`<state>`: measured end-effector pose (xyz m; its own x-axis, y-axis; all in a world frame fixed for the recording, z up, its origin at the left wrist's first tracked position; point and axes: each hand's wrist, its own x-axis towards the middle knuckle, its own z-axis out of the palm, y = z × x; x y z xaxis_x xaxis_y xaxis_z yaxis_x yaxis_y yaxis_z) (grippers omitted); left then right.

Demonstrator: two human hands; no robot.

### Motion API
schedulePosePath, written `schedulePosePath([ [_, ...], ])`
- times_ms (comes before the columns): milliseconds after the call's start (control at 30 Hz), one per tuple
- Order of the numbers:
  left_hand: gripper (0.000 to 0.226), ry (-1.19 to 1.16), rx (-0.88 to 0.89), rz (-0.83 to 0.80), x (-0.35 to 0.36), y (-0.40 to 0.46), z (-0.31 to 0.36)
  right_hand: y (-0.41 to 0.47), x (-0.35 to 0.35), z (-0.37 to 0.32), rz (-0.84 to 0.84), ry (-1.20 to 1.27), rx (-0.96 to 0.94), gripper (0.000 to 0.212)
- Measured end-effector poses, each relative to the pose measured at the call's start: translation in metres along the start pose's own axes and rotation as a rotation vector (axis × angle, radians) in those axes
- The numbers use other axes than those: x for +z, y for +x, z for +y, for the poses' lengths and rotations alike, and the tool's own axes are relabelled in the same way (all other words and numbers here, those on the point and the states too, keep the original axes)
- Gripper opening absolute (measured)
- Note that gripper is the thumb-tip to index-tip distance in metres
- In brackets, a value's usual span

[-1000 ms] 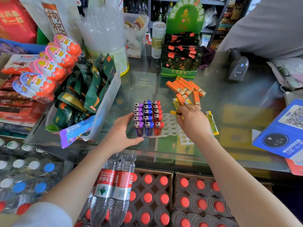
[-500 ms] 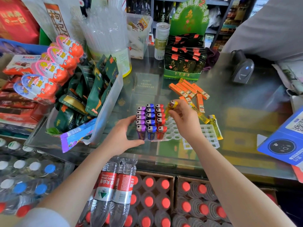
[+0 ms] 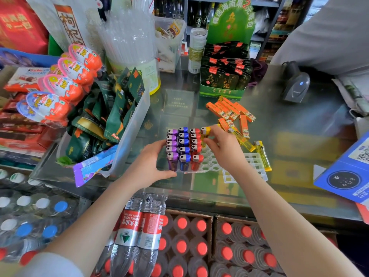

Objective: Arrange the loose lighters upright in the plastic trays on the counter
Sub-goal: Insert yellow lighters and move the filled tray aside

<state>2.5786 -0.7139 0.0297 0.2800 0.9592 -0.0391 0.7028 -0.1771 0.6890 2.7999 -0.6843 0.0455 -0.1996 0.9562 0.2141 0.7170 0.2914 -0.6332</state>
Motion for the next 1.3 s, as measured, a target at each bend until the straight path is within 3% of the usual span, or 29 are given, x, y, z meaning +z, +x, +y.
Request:
schedulePosePath([
  [133, 0.083, 0.049, 0.043, 0.041, 0.003, -0.002, 0.002, -0.012, -0.003, 0.008, 0.152, -0.155, 0.064, 0.034],
  [233, 0.08, 0.047, 0.036, 0.035, 0.007, -0.001, 0.002, -0.018, -0.007, 0.016, 0.293, -0.24, 0.172, 0.029],
  [467, 0.076, 0.151, 0.051, 0.091, 0.008, 0.004, 0.004, -0.017, -0.018, 0.033, 0.165, -0.465, 0.379, 0.033],
  [667, 0.079, 0.18, 0.031, 0.074, 0.009, 0.005, -0.001, -0.009, -0.018, 0.029, 0.083, -0.373, 0.369, 0.025],
  [867, 0.083, 0.149, 0.01, 0.048, 0.008, 0.003, -0.002, -0.018, -0.022, -0.001, 0.172, 0.243, 0.3, 0.004],
  [933, 0.091, 0.113, 0.005, 0.014, 0.006, 0.002, -0.003, -0.022, -0.017, -0.008, 0.172, 0.345, 0.291, 0.017],
  [1033, 0.099, 0.082, 0.012, -0.017, 0.001, 0.002, -0.004, -0.026, -0.007, -0.01, 0.137, 0.34, 0.284, 0.011],
  [1300, 0.085, 0.099, 0.017, -0.001, 0.003, 0.003, -0.007, -0.022, 0.001, -0.008, 0.156, 0.057, 0.126, 0.015],
])
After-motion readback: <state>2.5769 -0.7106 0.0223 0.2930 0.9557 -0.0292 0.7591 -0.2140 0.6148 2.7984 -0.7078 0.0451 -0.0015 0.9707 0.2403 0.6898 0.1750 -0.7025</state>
